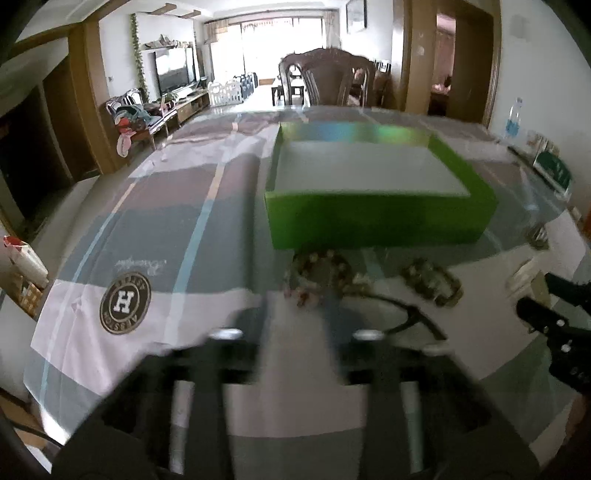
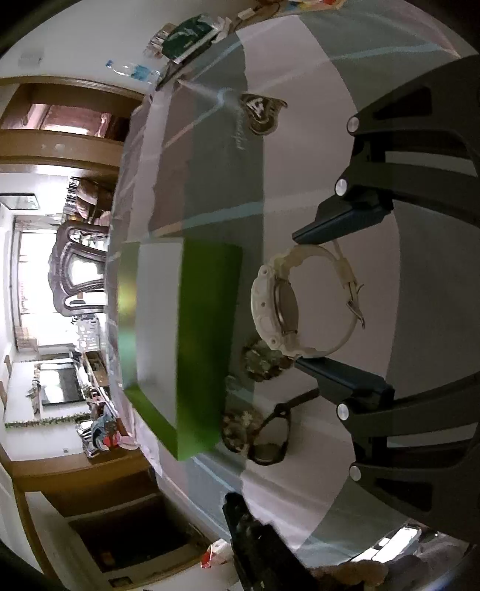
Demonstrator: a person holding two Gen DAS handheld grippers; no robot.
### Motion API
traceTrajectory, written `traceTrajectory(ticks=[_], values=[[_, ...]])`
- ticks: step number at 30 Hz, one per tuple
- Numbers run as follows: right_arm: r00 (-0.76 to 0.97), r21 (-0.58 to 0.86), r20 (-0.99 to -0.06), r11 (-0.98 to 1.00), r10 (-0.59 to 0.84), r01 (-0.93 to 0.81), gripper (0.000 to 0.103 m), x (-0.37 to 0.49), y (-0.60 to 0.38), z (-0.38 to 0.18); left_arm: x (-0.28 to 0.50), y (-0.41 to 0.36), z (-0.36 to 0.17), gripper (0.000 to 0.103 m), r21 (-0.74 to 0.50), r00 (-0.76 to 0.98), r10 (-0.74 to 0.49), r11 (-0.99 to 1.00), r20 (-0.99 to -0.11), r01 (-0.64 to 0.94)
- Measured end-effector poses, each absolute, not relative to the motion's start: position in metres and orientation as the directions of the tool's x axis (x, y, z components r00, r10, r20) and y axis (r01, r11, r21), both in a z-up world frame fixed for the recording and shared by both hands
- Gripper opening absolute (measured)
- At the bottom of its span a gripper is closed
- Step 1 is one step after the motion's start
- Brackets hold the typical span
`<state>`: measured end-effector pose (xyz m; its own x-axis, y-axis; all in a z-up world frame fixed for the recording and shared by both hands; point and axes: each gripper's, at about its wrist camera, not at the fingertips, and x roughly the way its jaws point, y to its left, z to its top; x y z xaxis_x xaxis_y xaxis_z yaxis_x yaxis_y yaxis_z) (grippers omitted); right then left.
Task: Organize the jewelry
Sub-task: 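Carry both watches over the green box and open both grippers to drop them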
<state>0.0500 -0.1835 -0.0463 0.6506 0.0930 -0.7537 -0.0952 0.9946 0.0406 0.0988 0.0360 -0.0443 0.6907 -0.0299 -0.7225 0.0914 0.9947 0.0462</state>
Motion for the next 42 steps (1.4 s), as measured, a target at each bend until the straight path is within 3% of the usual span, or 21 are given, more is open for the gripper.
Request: traceTrajectory(ticks=[3,5,7,9,11,15,17,24,33,42], values=[[0.616,0.056,-0.781,0.995,0.099,-0.089,0.061,0.054,-0.183,-0.061,0.102,0.028,-0.061,0.059,0.047,0.662,-0.042,0.992,-0.748,0.117],[0.597,0.068,-0.795,0.994,0.104,-0.083,0.061,0.056,-0.184,-0.068,0.102,0.023,-0.066,0.080,0.033,0.652,-0.067,0.990,-0.755,0.139],[0.587,0.071,-0.803,0.994,0.104,-0.079,0.061,0.056,-0.184,-0.073,0.105,0.016,-0.070,0.080,0.037,0.654,-0.076,0.987,-0.753,0.158],[0.584,0.071,-0.805,0.994,0.103,-0.079,0.061,0.054,-0.184,-0.077,0.113,0.015,-0.074,0.074,0.024,0.644,-0.082,0.988,-0.760,0.153],[0.586,0.073,-0.803,0.994,0.106,-0.080,0.061,0.052,-0.184,-0.077,0.120,0.016,-0.079,0.053,-0.005,0.618,-0.098,0.989,-0.780,0.150],[0.588,0.076,-0.802,0.994,0.108,-0.079,0.061,0.051,-0.185,-0.079,0.132,0.017,-0.095,0.030,-0.043,0.566,-0.123,0.987,-0.815,0.153],[0.593,0.070,-0.799,0.995,0.102,-0.077,0.061,0.051,-0.185,-0.077,0.133,0.016,-0.096,0.010,-0.032,0.570,-0.108,0.989,-0.814,0.142],[0.649,0.043,-0.755,0.994,0.098,-0.100,0.061,0.052,-0.183,-0.049,0.124,0.029,-0.064,0.008,-0.068,0.611,-0.133,0.989,-0.781,0.129],[0.751,0.047,-0.649,0.992,0.122,-0.121,0.061,0.107,-0.180,0.021,0.164,0.024,0.018,0.008,-0.064,0.703,-0.126,0.991,-0.700,0.114],[0.667,0.088,-0.739,0.995,0.094,-0.042,0.061,0.220,-0.178,-0.022,0.267,0.008,0.004,0.008,-0.071,0.657,-0.059,0.997,-0.751,0.009]])
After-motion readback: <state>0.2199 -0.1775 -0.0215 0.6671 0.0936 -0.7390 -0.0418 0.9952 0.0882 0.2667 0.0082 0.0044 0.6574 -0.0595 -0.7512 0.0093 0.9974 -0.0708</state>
